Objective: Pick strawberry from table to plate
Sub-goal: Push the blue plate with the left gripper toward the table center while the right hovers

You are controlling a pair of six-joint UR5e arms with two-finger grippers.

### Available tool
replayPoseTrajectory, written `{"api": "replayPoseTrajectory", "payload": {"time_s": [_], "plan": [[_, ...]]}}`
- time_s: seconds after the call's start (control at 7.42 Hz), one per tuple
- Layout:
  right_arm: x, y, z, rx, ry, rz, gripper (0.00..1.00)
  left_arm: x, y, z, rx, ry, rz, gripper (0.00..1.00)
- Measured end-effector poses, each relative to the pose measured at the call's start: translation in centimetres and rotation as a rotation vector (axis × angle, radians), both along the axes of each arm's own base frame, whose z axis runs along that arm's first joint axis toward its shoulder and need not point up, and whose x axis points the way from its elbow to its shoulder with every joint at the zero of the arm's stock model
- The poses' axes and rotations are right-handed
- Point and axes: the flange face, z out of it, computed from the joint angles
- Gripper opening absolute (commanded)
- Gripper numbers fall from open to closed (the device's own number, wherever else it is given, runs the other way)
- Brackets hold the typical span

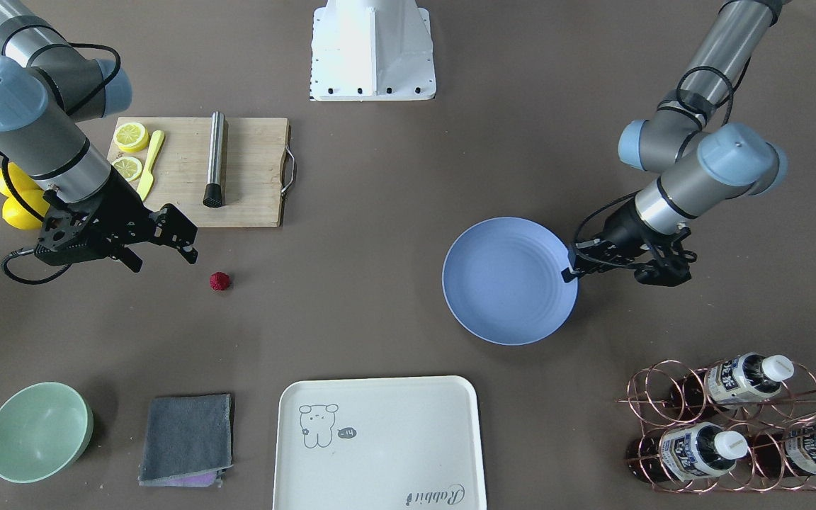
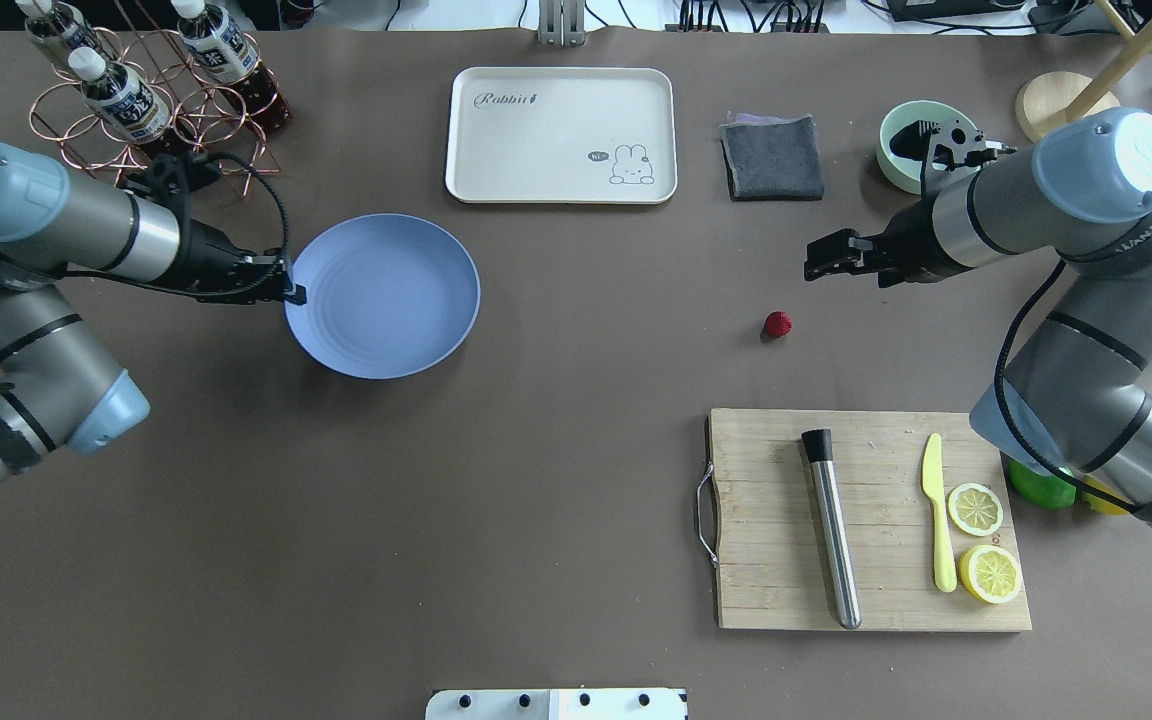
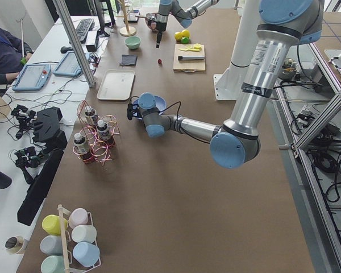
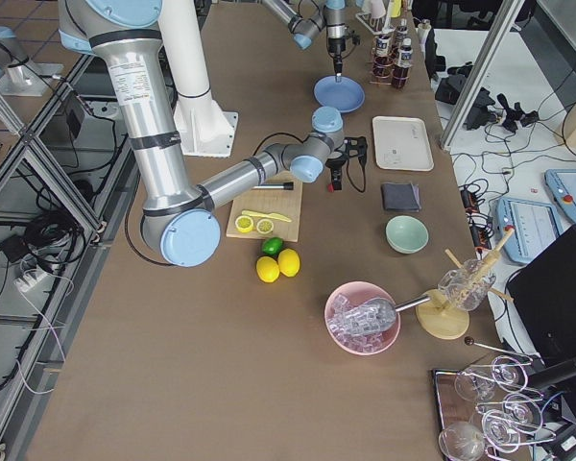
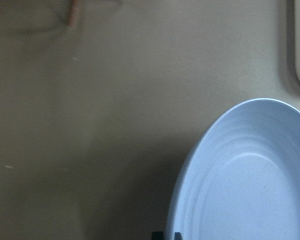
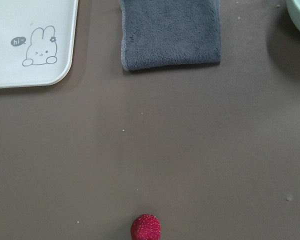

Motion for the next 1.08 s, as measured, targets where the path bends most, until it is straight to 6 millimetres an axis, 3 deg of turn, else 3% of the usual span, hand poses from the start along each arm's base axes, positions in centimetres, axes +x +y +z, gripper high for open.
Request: {"api": "replayPoseTrajectory", "payload": {"time_s": [0.4, 0.54, 0.67, 0.81, 1.08], "plan": [[0.0, 0.0, 0.0, 0.001, -0.001, -0.001, 0.98, 10.6, 3.6, -8.9, -0.040, 0.051, -0.030, 0.00], [0.0, 0.0, 0.0, 0.000, -0.001, -0.001, 0.98, 12.9, 4.9, -10.7, -0.045, 0.058, -0.039, 0.00], [0.0, 0.0, 0.0, -0.002, -0.001, 0.000, 0.98, 14.4, 5.8, -11.8, -0.048, 0.059, -0.046, 0.06], [-0.1, 0.1, 0.1, -0.004, 0.000, -0.001, 0.98, 15.1, 6.4, -12.2, -0.048, 0.058, -0.049, 0.97], [-1.1, 0.6, 0.3, -0.014, 0.003, -0.013, 0.96, 14.8, 6.1, -11.9, -0.036, 0.050, -0.063, 0.98]]}}
